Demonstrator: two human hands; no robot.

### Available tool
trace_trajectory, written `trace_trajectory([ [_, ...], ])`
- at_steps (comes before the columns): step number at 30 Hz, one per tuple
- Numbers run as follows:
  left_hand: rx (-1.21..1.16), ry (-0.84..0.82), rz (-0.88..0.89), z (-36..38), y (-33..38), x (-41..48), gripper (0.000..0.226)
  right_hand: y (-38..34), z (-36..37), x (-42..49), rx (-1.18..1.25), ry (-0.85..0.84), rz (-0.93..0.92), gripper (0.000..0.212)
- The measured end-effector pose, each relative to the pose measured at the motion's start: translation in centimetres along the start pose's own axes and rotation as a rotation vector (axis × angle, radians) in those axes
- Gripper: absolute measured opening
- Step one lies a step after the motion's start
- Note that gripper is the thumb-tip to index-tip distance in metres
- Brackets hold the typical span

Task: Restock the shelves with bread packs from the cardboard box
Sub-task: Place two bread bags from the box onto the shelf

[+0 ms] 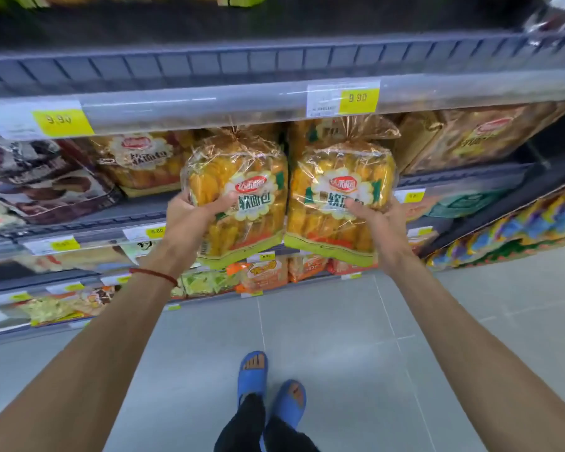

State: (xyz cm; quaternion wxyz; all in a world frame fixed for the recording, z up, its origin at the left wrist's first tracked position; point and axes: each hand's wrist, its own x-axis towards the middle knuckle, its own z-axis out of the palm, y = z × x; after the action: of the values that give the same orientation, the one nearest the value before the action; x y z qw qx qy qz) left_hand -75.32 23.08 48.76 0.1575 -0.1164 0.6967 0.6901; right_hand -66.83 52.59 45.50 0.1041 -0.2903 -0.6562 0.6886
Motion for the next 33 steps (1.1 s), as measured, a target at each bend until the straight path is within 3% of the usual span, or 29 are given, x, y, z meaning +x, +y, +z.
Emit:
trace_trajectory([
  [4, -0.036, -0.007, 0.029, 0.3, 1.3, 2.0, 0.056, -2.3, 0.2, 2.7, 0.041, -0.006, -0.046, 0.055],
  [7, -0.046, -0.033, 0.056, 0.4, 2.5, 3.0, 0.088, -3.4, 0.2, 4.2, 0.057, 0.005, -0.094, 0.055],
  [9, -0.067, -0.07, 0.079, 0.4, 2.8, 3.8, 0.096, -3.6, 0.2, 4.9, 0.056, -0.001, -0.115, 0.057],
  [11, -0.071, -0.103, 0.08, 0.5, 2.9, 4.4, 0.09, -3.7, 0.2, 5.4, 0.049, -0.004, -0.123, 0.058],
  [15, -0.126, -0.151, 0.063, 1.1, 3.1, 5.2, 0.041, -4.3, -0.4, 6.2, 0.034, -0.039, -0.149, 0.064],
  [19, -0.144, -0.148, 0.068, 1.7, 3.5, 5.5, 0.044, -5.1, -0.5, 7.2, 0.009, -0.087, -0.182, 0.071],
  [22, -0.161, -0.14, 0.079, 2.4, 4.3, 5.8, 0.032, -5.6, -0.3, 7.9, 0.03, -0.085, -0.157, 0.077],
  [25, -0.183, -0.106, 0.145, 2.8, 4.9, 7.0, 0.039, -6.2, -0.4, 8.9, 0.03, -0.074, -0.155, 0.084],
  [27, -0.224, -0.05, 0.146, 3.0, 5.1, 7.9, 0.067, -7.0, -0.2, 9.2, 0.049, -0.065, -0.176, 0.071],
  [28, -0.239, -0.019, 0.142, 3.2, 4.9, 8.6, 0.094, -7.2, 0.0, 9.4, 0.066, -0.067, -0.203, 0.062],
  [30, -0.258, -0.009, 0.147, 3.7, 4.7, 9.3, 0.084, -7.2, 0.5, 10.1, 0.071, -0.064, -0.259, 0.055],
  [33, -0.182, -0.05, 0.135, 3.5, 3.8, 10.6, 0.069, -5.9, 1.1, 11.0, 0.053, -0.046, -0.292, 0.062],
])
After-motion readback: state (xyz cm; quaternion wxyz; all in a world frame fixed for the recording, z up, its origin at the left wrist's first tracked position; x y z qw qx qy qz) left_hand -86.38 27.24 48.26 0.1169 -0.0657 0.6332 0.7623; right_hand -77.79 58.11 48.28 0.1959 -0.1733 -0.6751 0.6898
